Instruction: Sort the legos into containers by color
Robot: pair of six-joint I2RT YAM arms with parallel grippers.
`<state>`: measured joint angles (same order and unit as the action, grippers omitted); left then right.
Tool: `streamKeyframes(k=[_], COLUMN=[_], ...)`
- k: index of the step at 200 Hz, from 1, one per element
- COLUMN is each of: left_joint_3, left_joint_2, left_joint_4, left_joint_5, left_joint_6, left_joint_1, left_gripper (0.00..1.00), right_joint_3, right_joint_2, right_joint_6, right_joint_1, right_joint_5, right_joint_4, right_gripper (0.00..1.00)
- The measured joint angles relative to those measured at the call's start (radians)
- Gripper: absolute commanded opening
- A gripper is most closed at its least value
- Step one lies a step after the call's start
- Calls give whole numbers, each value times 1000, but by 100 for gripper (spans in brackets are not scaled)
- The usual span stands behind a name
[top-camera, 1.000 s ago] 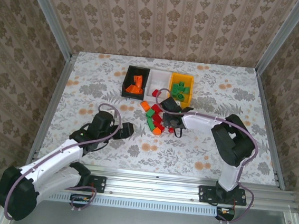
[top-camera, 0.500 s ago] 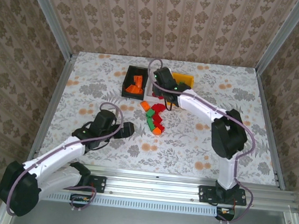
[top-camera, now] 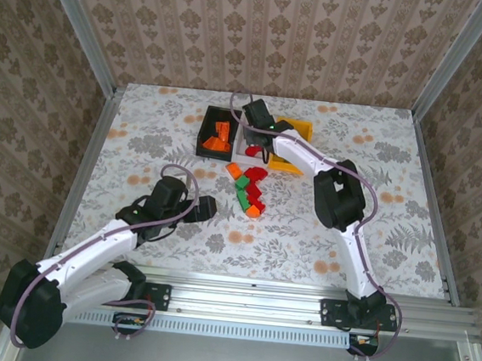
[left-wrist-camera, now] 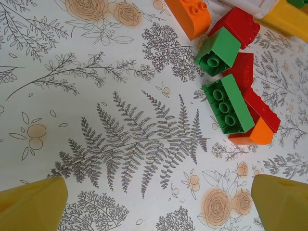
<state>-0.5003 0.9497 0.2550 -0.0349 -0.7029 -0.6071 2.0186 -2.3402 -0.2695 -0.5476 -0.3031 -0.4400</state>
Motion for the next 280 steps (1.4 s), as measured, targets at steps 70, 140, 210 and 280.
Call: streamKeyframes(k=[70,140,210,280], left_joint_3=[0,-8,-6,13], left_joint_2=[0,-8,-18,-102], left_joint_4=[0,0,-18,-7], left_joint_5=[-3,-8,-26,-24], left_joint_6=[0,-1,-1,-5], left_joint_1=[0,0,0,-1], left_gripper=[100,100,100,100], right_joint_3=[64,-372,-754,-710], right_joint_2=[-42,300,500,378], right_joint_6=[26,19,-22,-23], right_joint_1=[-1,-68,-175,-175], right_joint_5=[13,-4,54,120], right_joint_4=[-40,20,70,113], right_gripper=[44,42,55,59])
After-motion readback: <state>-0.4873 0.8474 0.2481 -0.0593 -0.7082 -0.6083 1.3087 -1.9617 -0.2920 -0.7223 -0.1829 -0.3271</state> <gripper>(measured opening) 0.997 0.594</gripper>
